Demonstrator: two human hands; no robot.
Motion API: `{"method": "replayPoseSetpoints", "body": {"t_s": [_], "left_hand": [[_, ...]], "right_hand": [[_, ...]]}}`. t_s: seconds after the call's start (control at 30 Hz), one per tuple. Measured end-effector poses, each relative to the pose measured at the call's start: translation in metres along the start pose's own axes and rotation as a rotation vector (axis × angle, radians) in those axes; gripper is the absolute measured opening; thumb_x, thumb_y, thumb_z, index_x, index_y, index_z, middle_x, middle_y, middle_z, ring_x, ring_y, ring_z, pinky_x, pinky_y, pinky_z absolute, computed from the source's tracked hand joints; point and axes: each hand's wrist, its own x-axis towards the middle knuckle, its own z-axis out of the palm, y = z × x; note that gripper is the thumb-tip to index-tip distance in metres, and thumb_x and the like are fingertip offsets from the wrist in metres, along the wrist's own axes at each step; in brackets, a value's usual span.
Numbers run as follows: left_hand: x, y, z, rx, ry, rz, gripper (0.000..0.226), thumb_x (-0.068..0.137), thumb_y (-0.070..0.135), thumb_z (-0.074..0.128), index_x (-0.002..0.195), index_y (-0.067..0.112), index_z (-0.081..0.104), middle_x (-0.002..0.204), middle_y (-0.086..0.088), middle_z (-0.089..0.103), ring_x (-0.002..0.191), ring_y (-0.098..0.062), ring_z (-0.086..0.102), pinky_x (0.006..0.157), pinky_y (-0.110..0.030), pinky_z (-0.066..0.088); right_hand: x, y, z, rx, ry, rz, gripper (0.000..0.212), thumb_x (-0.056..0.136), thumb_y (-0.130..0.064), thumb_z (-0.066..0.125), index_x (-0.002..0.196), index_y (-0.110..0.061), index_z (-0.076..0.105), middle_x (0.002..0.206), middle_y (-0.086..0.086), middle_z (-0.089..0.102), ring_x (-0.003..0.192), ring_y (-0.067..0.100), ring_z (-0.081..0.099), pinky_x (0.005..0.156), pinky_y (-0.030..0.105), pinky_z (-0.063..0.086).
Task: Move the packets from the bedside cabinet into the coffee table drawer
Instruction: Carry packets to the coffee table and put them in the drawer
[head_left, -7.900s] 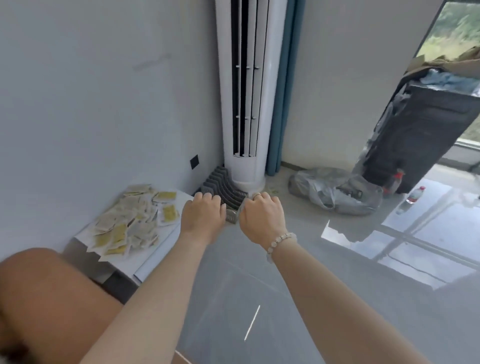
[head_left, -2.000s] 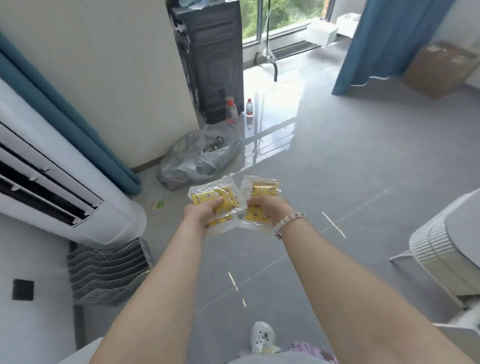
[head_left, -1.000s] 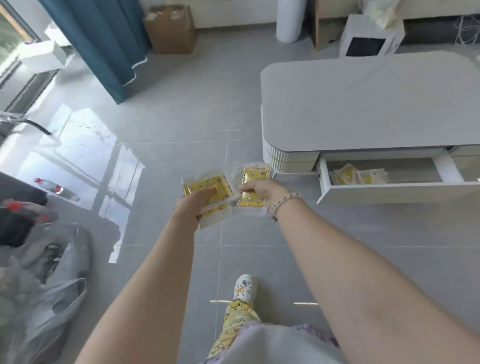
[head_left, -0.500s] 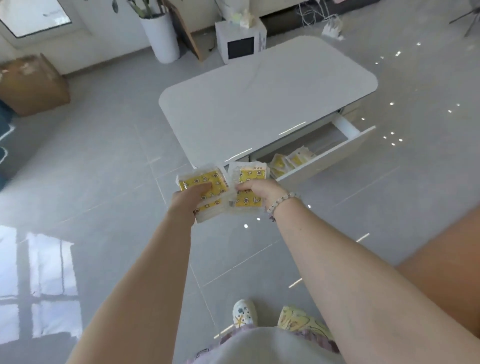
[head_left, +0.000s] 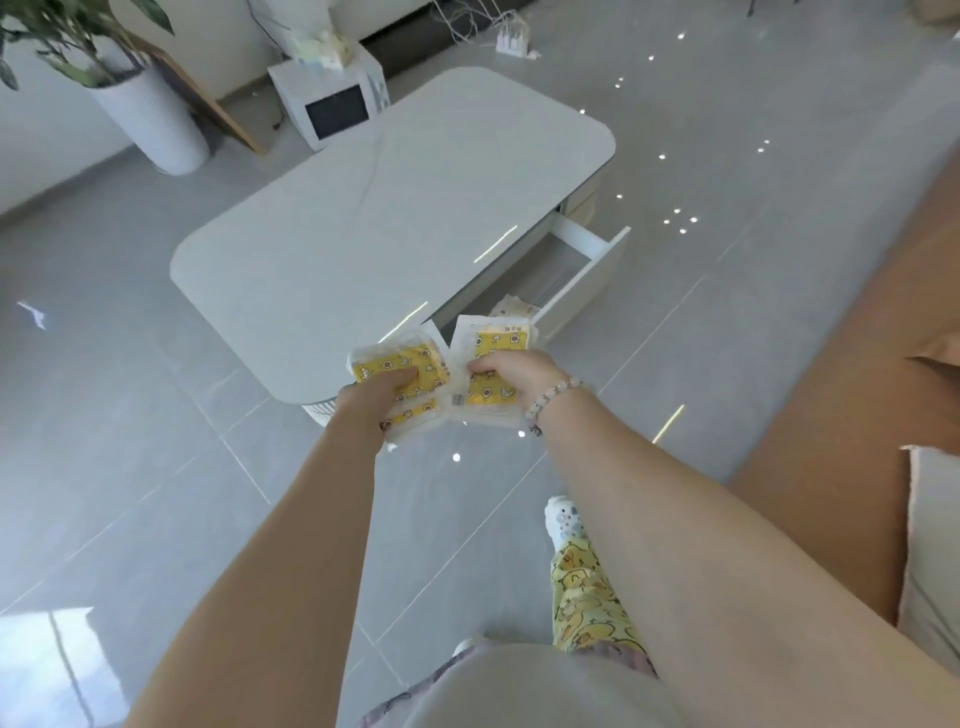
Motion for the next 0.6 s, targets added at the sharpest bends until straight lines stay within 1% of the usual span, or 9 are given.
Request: {"method": "replayPoseSetpoints", "body": {"t_s": [0.1, 0.2, 0.3, 0.37, 0.47, 0.5, 0.57, 0.6], "left_hand": [[0.012, 0.023, 0.034, 0.021, -0.007, -0.004, 0.051, 0.071, 0.024, 0.080, 0.115, 0.012, 0.060, 0.105, -0.005, 0.069, 0.089, -0.024, 0.068, 0.080, -0.038, 0.056], [0.022, 0.046, 0.076, 0.045, -0.024, -0.001, 0.048, 0.069, 0.024, 0.081, 0.112, 0.012, 0.062, 0.104, -0.006, 0.070, 0.089, -0.024, 0.069, 0.084, -0.040, 0.056], [0.027, 0.068, 0.121, 0.093, -0.049, 0.011, 0.041, 0.072, 0.024, 0.080, 0.109, 0.012, 0.064, 0.104, -0.005, 0.070, 0.091, -0.024, 0.068, 0.084, -0.039, 0.056], [0.032, 0.080, 0.150, 0.114, -0.051, 0.027, 0.037, 0.074, 0.022, 0.079, 0.106, 0.012, 0.064, 0.103, -0.006, 0.070, 0.090, -0.024, 0.068, 0.081, -0.037, 0.056], [0.039, 0.093, 0.189, 0.146, -0.070, 0.035, 0.034, 0.076, 0.021, 0.077, 0.107, 0.010, 0.065, 0.099, -0.005, 0.069, 0.085, -0.021, 0.067, 0.069, -0.033, 0.055], [0.041, 0.096, 0.201, 0.154, -0.074, 0.032, 0.035, 0.076, 0.021, 0.077, 0.107, 0.011, 0.064, 0.099, -0.005, 0.069, 0.084, -0.021, 0.067, 0.069, -0.033, 0.055], [0.045, 0.101, 0.220, 0.164, -0.067, 0.015, 0.041, 0.074, 0.024, 0.078, 0.111, 0.013, 0.063, 0.103, -0.004, 0.069, 0.088, -0.024, 0.067, 0.079, -0.039, 0.055], [0.046, 0.104, 0.228, 0.168, -0.058, 0.006, 0.043, 0.074, 0.025, 0.079, 0.112, 0.014, 0.063, 0.103, -0.003, 0.068, 0.088, -0.023, 0.067, 0.082, -0.039, 0.054]], "right_hand": [[0.023, -0.025, -0.023, 0.028, -0.025, 0.001, 0.025, 0.072, -0.013, 0.077, 0.096, -0.010, 0.070, 0.098, 0.004, 0.072, 0.088, 0.021, 0.069, 0.086, 0.037, 0.055], [0.047, -0.051, -0.054, 0.019, -0.038, -0.004, 0.028, 0.067, -0.017, 0.078, 0.095, -0.012, 0.071, 0.096, 0.003, 0.073, 0.088, 0.022, 0.070, 0.086, 0.038, 0.056], [0.069, -0.073, -0.088, 0.037, -0.039, 0.022, 0.030, 0.069, -0.016, 0.078, 0.098, -0.012, 0.070, 0.096, 0.004, 0.073, 0.086, 0.023, 0.071, 0.085, 0.038, 0.056], [0.082, -0.085, -0.109, 0.036, -0.034, 0.038, 0.033, 0.067, -0.017, 0.078, 0.099, -0.012, 0.070, 0.096, 0.004, 0.073, 0.086, 0.022, 0.071, 0.084, 0.038, 0.056], [0.104, -0.100, -0.141, 0.022, -0.005, 0.047, 0.042, 0.059, -0.021, 0.080, 0.099, -0.012, 0.070, 0.095, 0.004, 0.073, 0.086, 0.023, 0.070, 0.085, 0.039, 0.056], [0.110, -0.105, -0.150, 0.014, 0.004, 0.043, 0.042, 0.059, -0.023, 0.079, 0.099, -0.012, 0.070, 0.095, 0.004, 0.073, 0.087, 0.023, 0.070, 0.085, 0.039, 0.056], [0.120, -0.114, -0.164, -0.010, 0.014, 0.025, 0.039, 0.063, -0.025, 0.077, 0.099, -0.011, 0.070, 0.097, 0.004, 0.072, 0.089, 0.022, 0.069, 0.087, 0.038, 0.055], [0.122, -0.119, -0.169, -0.023, 0.018, 0.023, 0.037, 0.065, -0.026, 0.076, 0.098, -0.010, 0.070, 0.098, 0.004, 0.071, 0.090, 0.022, 0.068, 0.088, 0.037, 0.054]]}}
